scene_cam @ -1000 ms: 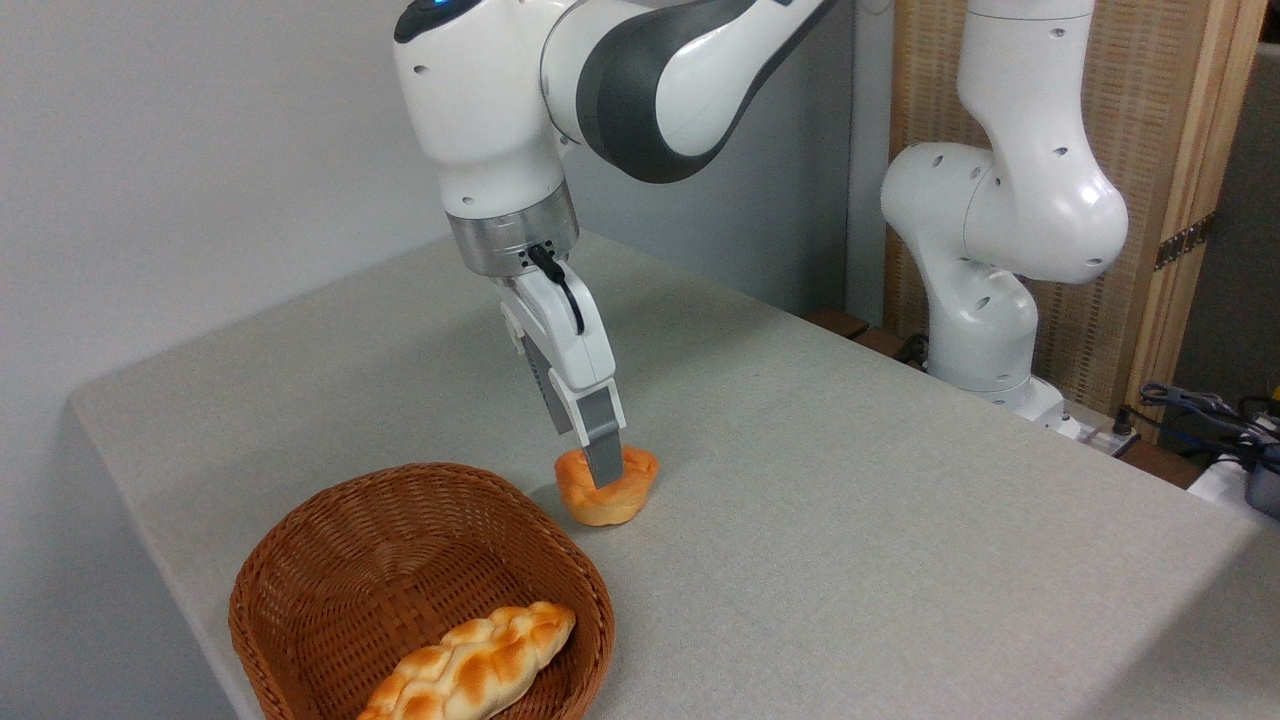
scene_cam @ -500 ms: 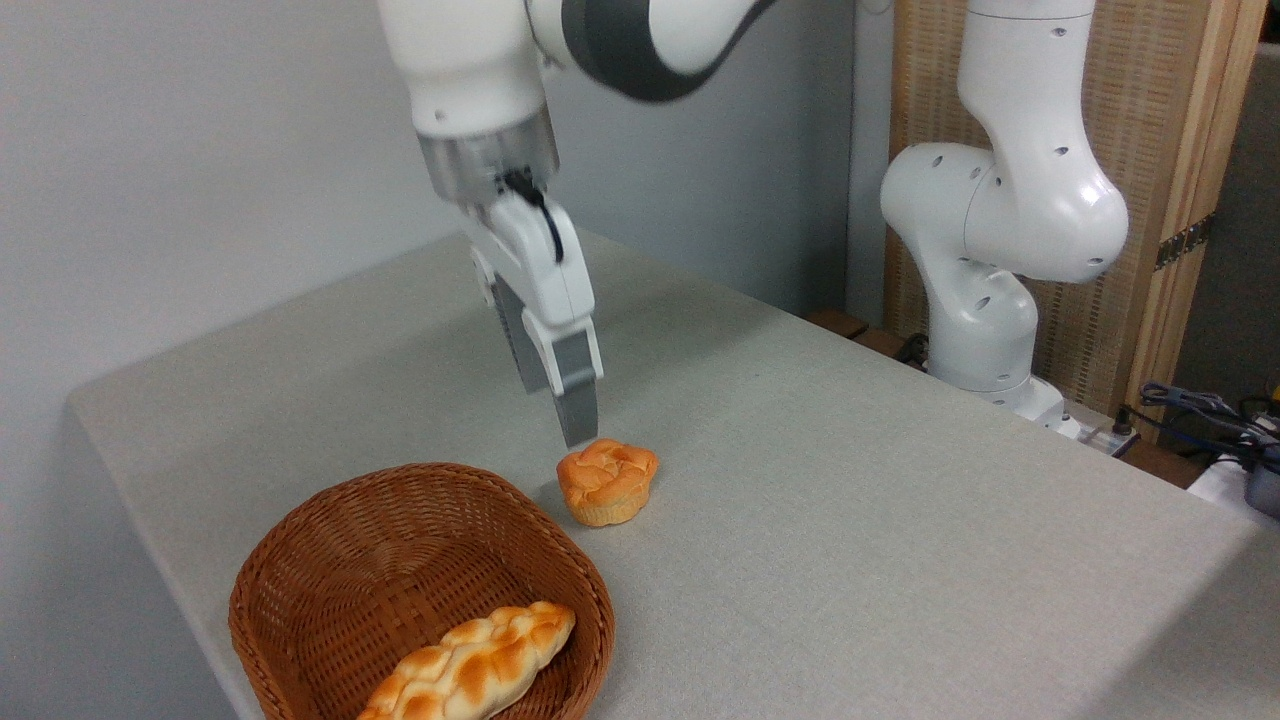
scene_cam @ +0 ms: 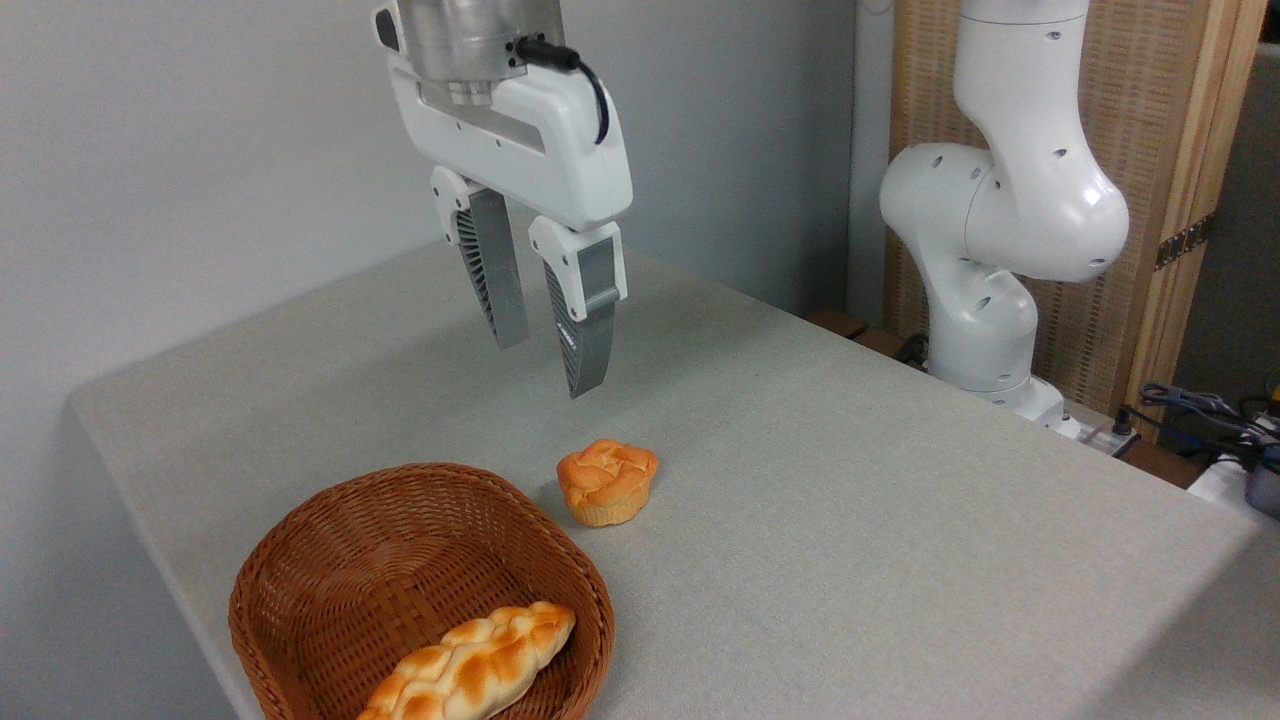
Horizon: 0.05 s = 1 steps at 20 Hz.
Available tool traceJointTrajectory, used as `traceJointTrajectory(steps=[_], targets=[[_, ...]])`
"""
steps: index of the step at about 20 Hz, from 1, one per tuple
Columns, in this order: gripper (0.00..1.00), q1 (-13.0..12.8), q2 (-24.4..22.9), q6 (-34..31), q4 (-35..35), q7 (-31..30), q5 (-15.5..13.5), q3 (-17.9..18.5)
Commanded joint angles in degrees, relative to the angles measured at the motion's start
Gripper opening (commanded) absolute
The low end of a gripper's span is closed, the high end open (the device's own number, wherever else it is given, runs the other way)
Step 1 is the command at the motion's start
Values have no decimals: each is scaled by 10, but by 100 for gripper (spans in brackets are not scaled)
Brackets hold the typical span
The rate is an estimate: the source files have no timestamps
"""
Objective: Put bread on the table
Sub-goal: 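Open the gripper and raise it away from the roll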
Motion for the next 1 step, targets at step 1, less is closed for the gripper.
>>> traceJointTrajectory(steps=[1], targets=[[100,-4,15,-19,26,-6,-9,5]])
